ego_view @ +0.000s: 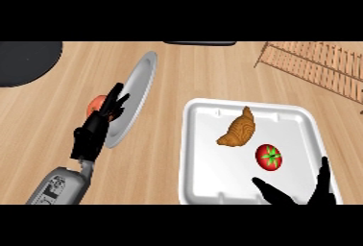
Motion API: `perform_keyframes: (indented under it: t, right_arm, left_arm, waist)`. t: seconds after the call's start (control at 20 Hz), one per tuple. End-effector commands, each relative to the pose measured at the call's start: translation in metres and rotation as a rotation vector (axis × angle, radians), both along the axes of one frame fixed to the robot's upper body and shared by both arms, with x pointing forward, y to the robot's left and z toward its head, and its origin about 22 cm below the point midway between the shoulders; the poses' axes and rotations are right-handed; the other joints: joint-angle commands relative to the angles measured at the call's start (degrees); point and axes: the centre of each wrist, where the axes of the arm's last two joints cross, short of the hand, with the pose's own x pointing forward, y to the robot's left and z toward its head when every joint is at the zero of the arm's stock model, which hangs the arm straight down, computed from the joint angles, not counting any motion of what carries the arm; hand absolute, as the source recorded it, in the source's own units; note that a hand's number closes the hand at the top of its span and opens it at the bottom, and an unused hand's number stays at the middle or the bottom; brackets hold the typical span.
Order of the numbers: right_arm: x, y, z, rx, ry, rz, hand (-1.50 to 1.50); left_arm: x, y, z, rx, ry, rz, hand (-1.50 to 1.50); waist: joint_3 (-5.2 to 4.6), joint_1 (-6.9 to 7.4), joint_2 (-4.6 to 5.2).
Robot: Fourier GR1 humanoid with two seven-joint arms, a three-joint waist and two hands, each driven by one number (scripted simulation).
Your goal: Pick the croissant from the tray and place it in the tiered shelf
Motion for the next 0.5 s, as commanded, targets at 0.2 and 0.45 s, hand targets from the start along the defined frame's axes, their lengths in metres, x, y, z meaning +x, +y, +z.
perform_keyframes:
  t: [0.2, 0.45]
  right_arm:
    - [0.024, 0.0, 0.037, -0.045, 0.27, 0.073, -1.5]
    - [0.055, 0.032, 0.084, -0.068, 0.304, 0.057, -1.5]
  left_arm:
    - [0.0, 0.0, -0.005, 0.001, 0.01, 0.003, 0.0]
    - [0.01, 0.008, 0.01, -0.004, 0.01, 0.01, 0.0]
  waist:
    - [0.02, 0.55, -0.28]
    - [0.3, -0.05, -0.73]
